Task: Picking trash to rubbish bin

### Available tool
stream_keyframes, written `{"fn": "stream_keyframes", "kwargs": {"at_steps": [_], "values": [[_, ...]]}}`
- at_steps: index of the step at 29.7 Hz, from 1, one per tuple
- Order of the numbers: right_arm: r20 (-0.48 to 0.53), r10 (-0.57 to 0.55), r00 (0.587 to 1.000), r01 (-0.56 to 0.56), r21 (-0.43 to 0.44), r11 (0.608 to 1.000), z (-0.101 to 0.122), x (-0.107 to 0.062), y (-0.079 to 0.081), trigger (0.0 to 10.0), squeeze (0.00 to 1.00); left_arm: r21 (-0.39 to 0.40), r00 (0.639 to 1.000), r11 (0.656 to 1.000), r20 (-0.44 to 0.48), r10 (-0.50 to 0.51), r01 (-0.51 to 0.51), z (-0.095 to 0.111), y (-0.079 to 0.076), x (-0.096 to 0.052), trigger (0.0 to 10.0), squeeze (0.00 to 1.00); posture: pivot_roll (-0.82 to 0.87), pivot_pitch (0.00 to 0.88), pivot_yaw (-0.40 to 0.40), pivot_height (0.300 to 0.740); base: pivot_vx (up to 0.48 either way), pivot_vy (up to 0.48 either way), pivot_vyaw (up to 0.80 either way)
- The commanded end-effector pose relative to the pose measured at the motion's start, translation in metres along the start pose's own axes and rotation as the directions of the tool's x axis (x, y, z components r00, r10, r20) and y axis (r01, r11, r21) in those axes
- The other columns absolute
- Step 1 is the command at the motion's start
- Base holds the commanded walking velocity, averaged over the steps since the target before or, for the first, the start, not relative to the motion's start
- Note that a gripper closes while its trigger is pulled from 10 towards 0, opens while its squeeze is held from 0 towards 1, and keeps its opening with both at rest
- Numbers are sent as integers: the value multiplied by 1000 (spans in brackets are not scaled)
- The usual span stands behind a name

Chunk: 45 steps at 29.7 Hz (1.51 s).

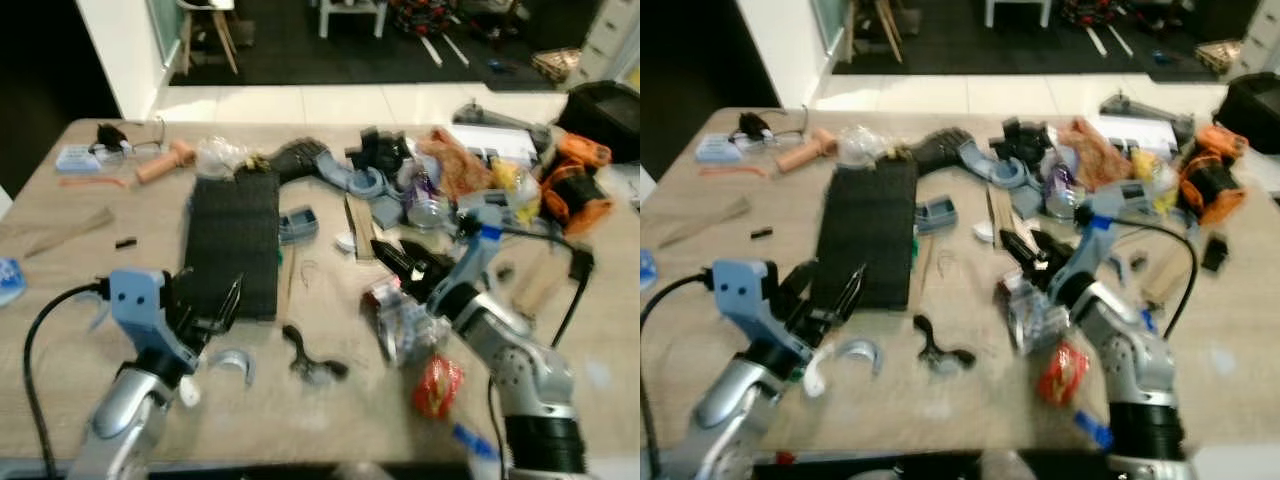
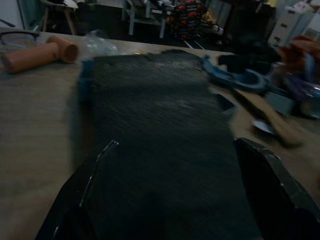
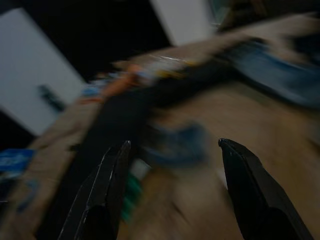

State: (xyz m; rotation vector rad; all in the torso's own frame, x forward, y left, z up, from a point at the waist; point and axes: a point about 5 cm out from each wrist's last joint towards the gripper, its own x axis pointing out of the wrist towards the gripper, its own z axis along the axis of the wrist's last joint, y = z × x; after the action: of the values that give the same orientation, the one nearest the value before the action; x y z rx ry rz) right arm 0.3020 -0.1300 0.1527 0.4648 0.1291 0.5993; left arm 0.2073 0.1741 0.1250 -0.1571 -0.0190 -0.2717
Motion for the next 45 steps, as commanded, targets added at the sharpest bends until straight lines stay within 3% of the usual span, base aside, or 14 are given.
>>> {"fn": "stream_keyframes", "kwargs": {"at_steps": [1,5,15,27,31,35,45], "values": [[-106,49,993,-46,28,999,-21,4,9,10000,0,-9,1000,1000,-1,6,-6,0,1,-1,10000,0,-107,0,-34,740,0,0,0],[-200,162,966,-154,56,986,-41,15,33,10000,0,-11,1000,1000,3,9,-9,0,2,-1,10000,0,-106,0,-31,740,0,0,298],[-310,152,938,-146,44,988,-56,19,37,10000,0,-14,1000,1000,8,11,-11,1,2,0,10000,0,-101,0,-35,740,0,0,689],[-300,-93,949,82,-50,995,-46,22,9,10000,0,-16,1000,1000,9,12,-12,1,2,0,10000,0,-96,0,-36,740,0,0,113],[-293,-117,949,100,-74,992,-43,22,7,10000,0,-17,1000,1000,10,12,-12,1,1,0,10000,0,-95,0,-36,740,0,0,0],[-209,-145,967,129,-91,988,-16,27,7,10000,0,-18,1000,1000,11,11,-11,1,1,0,10000,0,-97,0,-37,740,0,0,0],[-182,-196,964,178,-112,978,3,25,7,10000,0,-22,1000,1000,11,8,-8,1,1,-1,10000,0,-101,0,-36,740,0,0,0]]}}
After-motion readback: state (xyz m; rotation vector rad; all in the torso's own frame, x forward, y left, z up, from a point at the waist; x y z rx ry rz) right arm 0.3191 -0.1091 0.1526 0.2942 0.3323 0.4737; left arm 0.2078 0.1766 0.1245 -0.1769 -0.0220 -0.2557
